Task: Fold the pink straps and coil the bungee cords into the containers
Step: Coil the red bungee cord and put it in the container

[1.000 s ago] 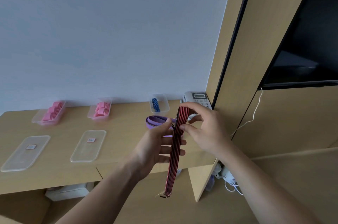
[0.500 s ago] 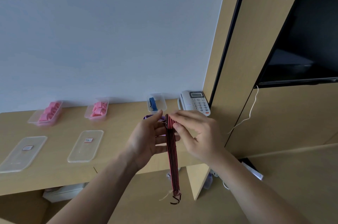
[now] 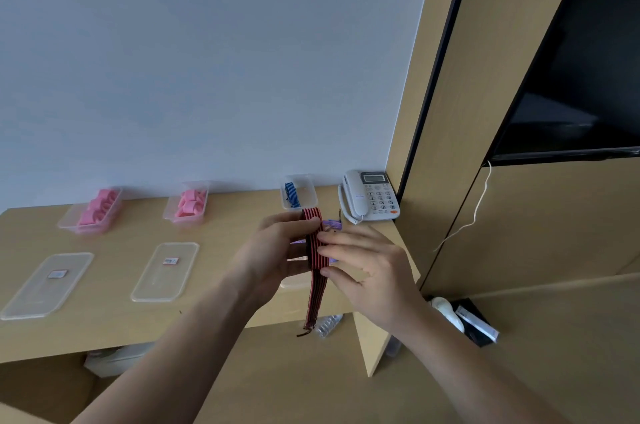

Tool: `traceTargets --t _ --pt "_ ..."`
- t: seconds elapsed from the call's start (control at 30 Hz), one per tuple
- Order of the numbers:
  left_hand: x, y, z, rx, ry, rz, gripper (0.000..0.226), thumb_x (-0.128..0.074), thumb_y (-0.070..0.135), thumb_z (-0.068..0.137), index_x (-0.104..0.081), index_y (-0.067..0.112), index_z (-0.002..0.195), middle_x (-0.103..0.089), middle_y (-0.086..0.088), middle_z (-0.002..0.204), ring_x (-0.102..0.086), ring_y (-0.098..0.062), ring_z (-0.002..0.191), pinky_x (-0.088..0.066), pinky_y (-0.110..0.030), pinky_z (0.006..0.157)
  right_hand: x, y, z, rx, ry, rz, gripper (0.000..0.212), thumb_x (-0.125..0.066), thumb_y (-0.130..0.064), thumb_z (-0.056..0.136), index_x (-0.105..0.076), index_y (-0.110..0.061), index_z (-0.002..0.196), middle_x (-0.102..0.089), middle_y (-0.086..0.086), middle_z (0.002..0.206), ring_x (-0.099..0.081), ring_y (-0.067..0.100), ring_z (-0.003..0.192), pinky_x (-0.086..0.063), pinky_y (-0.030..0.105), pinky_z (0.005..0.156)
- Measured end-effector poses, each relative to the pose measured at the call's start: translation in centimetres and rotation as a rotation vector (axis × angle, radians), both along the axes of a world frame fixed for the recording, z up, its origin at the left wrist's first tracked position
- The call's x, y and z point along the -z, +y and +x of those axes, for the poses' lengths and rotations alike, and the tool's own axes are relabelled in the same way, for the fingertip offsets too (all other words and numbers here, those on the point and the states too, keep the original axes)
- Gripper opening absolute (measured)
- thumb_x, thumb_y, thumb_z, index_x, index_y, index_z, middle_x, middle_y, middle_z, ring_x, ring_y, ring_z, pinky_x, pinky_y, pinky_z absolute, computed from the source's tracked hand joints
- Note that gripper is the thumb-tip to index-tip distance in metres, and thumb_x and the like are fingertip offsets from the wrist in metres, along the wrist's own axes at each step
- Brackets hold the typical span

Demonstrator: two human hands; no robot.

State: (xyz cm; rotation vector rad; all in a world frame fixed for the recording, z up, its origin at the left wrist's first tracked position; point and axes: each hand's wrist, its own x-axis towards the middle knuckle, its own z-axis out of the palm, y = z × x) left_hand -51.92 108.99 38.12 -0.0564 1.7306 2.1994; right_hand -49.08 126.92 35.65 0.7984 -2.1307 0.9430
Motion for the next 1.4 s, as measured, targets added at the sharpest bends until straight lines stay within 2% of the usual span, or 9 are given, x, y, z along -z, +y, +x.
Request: traceTargets --t 0.17,0.3,0.37,0.47,0.7,0.87,0.97,1.07,1.4 --pt "-0.1 0.2 0.8 -0.022 0.134 -0.087 0.02 -0.064 0.01 0.099 -0.072 0.005 0.117 -0.077 -0.009 0.097 -0.073 -0.02 0.076 -0.058 -0.028 0.063 -1.5 0.1 0.1 -0.017 -0.059 -0.086 0.031 -0.087 -0.007 0.071 -0.079 -0.014 0.099 -0.075 -0.01 0.102 -0.067 0.004 0.097 -0.053 0.026 0.085" --pt "-0.4 0.5 1.3 0.016 0.185 -0.066 0.034 -0.065 0.004 0.098 -0.062 0.003 0.131 -0.078 -0.014 0.113 -0.074 -0.022 0.087 -0.059 -0.029 0.067 -2.8 0.3 -0.6 -0.095 -0.44 -0.193 0.054 -0.083 -0.009 0.079 -0.061 -0.029 0.123 -0.061 -0.02 0.115 -0.055 -0.015 0.106 -0.045 0.004 0.08" --pt "-0.5 0.5 1.4 0.01 0.172 -0.052 0.049 -0.07 0.003 0.093 -0.054 0.004 0.14 -0.076 -0.018 0.117 -0.075 -0.022 0.088 -0.059 -0.029 0.066 -3.1 0.8 -1.2 -0.17 -0.626 -0.108 0.052 -0.079 -0.014 0.084 -0.057 -0.039 0.123 -0.062 -0.023 0.117 -0.055 -0.012 0.113 -0.045 0.007 0.085" --pt "-0.6 0.5 1.5 0.001 0.153 -0.028 0.074 -0.08 0.01 0.08 -0.047 0.006 0.146 -0.075 -0.018 0.12 -0.076 -0.023 0.092 -0.06 -0.03 0.068 -3.1 1.3 -1.8 -0.229 -0.715 -0.107 0.05 -0.078 -0.014 0.085 -0.059 -0.028 0.13 -0.066 -0.015 0.121 -0.058 0.0 0.119 -0.045 0.012 0.09" --pt "-0.5 0.6 1.5 -0.001 0.114 -0.016 0.062 -0.078 0.016 0.087 -0.052 0.008 0.142 -0.074 -0.019 0.122 -0.074 -0.032 0.103 -0.061 -0.035 0.073 -3.0 1.2 -2.2 -0.17 -0.686 -0.182 0.058 -0.083 -0.009 0.077 -0.061 -0.034 0.125 -0.067 -0.015 0.118 -0.06 0.0 0.116 -0.048 0.012 0.09" --pt "-0.2 0.9 1.5 0.086 0.108 -0.084 0.053 -0.064 0.057 0.091 -0.069 0.018 0.125 -0.076 -0.011 0.119 -0.075 -0.026 0.1 -0.059 -0.031 0.077 -3.2 1.2 -2.2 -0.133 -0.653 -0.184 0.06 -0.084 -0.008 0.076 -0.062 -0.036 0.124 -0.07 -0.012 0.113 -0.065 0.003 0.108 -0.051 0.016 0.09" --pt "0.4 1.3 1.5 0.087 0.052 -0.105 0.064 -0.058 0.069 0.086 -0.072 0.018 0.122 -0.075 -0.014 0.118 -0.076 -0.03 0.098 -0.06 -0.046 0.092 -3.6 1.3 -2.3 -0.08 -0.578 -0.157 0.061 -0.084 -0.008 0.075 -0.06 -0.04 0.122 -0.07 -0.011 0.111 -0.066 0.007 0.104 -0.053 0.029 0.095" --pt "0.9 1.7 1.7 0.101 0.019 -0.101 0.063 -0.055 0.073 0.085 -0.075 0.023 0.119 -0.076 -0.011 0.114 -0.076 -0.033 0.095 -0.054 -0.053 0.1 -3.9 1.2 -2.5 -0.045 -0.493 -0.169 0.063 -0.083 -0.005 0.076 -0.059 -0.037 0.125 -0.067 -0.013 0.111 -0.065 0.004 0.101 -0.055 0.025 0.09" --pt "1.0 2.5 2.5 0.138 -0.131 -0.005 0.062 -0.049 0.066 0.096 -0.066 0.011 0.122 -0.078 -0.017 0.11 -0.075 -0.037 0.089 -0.06 -0.044 0.078 -3.8 1.3 -2.5 0.121 -0.147 -0.01 0.061 -0.082 0.002 0.073 -0.062 -0.008 0.13 -0.062 0.003 0.123 -0.059 0.016 0.115 -0.04 0.013 0.101"
